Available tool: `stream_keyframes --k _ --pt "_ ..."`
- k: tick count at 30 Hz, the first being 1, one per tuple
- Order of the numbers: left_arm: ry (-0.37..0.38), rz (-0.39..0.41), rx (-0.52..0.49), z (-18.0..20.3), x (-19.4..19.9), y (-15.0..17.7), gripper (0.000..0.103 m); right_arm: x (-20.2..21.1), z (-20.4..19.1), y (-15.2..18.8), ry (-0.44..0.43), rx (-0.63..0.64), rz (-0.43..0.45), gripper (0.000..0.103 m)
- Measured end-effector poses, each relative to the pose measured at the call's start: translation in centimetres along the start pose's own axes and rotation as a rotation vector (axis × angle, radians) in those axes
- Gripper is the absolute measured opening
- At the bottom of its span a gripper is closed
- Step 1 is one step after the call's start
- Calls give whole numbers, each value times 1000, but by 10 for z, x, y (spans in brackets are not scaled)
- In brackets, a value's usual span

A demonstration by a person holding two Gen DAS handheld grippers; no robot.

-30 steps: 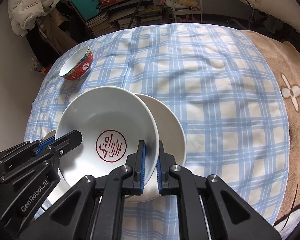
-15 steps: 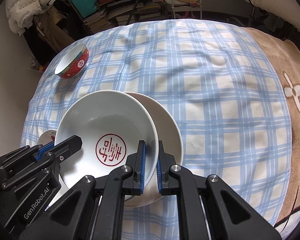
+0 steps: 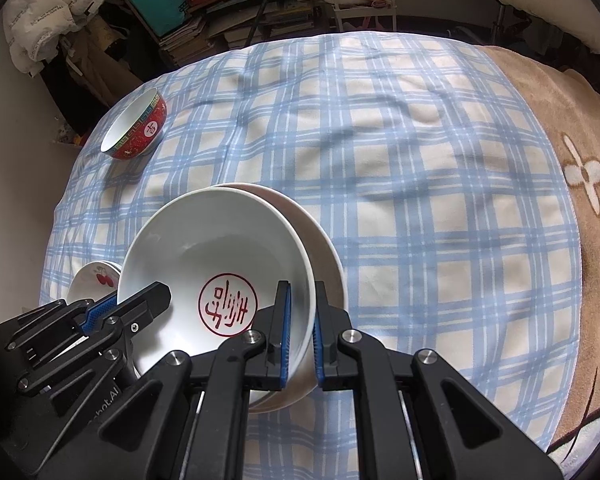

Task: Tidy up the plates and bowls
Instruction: 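Lower the red-seal bowl into the large white bowl with both tools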

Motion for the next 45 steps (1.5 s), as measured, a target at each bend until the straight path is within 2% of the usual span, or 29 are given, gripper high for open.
stream_keyframes --k 14,27,42,45 --pt "-31 -21 -55 7 -7 6 12 -3 6 0 -8 -31 -18 13" --pt "-18 -33 -49 7 -7 7 12 -2 9 2 -17 -46 -25 13" --pt "2 -15 -42 7 9 12 12 -2 14 7 -43 -92 -38 14" --pt "-11 8 -42 5 17 11 12 2 15 5 -45 -97 -23 15"
Point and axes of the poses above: each gripper's, at about its wrist camera, not at the fingertips, and x roughly against the way its jaws point, z to its right, y to its underside, the point moved 7 cm from there along -x, roughly the way its jaws point, and after that the axes turned 2 degrees about z, right-handed, at the moved point
